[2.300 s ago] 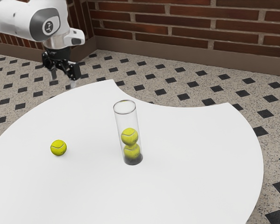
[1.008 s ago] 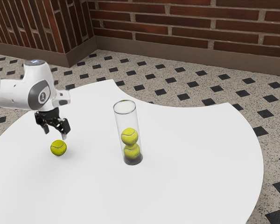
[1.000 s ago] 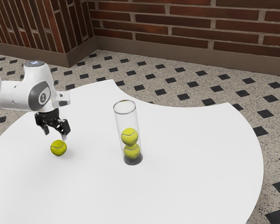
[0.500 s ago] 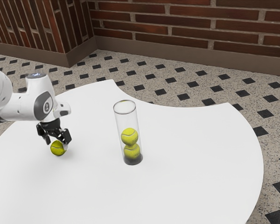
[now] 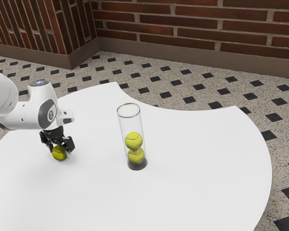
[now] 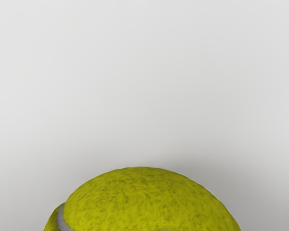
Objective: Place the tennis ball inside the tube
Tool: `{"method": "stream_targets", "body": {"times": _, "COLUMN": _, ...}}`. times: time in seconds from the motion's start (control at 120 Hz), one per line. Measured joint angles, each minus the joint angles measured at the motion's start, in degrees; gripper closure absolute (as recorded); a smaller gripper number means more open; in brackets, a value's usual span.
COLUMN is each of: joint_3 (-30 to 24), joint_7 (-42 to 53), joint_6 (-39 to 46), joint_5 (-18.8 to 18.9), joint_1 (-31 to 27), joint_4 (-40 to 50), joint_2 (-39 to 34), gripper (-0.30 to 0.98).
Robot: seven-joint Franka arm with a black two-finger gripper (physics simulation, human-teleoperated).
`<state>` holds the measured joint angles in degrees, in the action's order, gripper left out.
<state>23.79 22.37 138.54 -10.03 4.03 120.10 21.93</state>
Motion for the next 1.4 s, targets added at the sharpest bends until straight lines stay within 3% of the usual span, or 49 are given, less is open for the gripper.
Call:
{"method": "stream_targets", "body": {"times": 0.308, "joint_3": -0.16, "joint_7": 0.96, "joint_6": 1.07, "joint_5": -0.14, "joint_1": -0.11, "joint_4": -0.02, "joint_2": 0.94, "gripper": 0.01}}
{"method": "stream_targets", "body": {"times": 0.492, "joint_3": -0.16, "joint_7": 1.33, "joint_6": 1.26, "joint_5": -0.25, "joint_1": -0.14, "joint_4": -0.07, "joint_2": 0.96, "gripper": 0.22}}
{"method": "stream_targets", "body": {"times": 0.642, "joint_3": -0.15, "joint_7": 1.31, "joint_6": 1.40, "joint_5": 0.14, "joint_1": -0.08, "joint_4": -0.29, "joint_2": 0.96, "gripper": 0.27}}
{"method": "stream_targets", "body": {"times": 0.992, "joint_3": -0.14, "joint_7": 0.39, "joint_6": 1.44, "joint_5": 4.96, "joint_1": 0.66, "joint_4": -5.16, "joint_2": -2.48, "gripper": 0.34}}
{"method": "stream_targets", "body": {"times": 1.075, "joint_3": -0.37, "joint_7": -0.19, "joint_6": 1.03, "joint_5": 7.67, "joint_1": 1.23, "joint_4": -6.77, "joint_2": -6.06, "gripper": 0.34}}
{"method": "stream_targets", "body": {"times": 1.175, "joint_3": -1.45, "joint_7": -1.53, "joint_6": -0.80, "joint_5": 13.86, "joint_1": 2.13, "joint_4": -10.92, "joint_2": -10.79, "gripper": 0.35}}
{"method": "stream_targets", "body": {"times": 1.4, "joint_3": -7.36, "joint_7": -5.00, "joint_6": -7.70, "joint_5": 25.17, "joint_1": 2.71, "joint_4": -21.16, "joint_2": -12.43, "gripper": 0.36}}
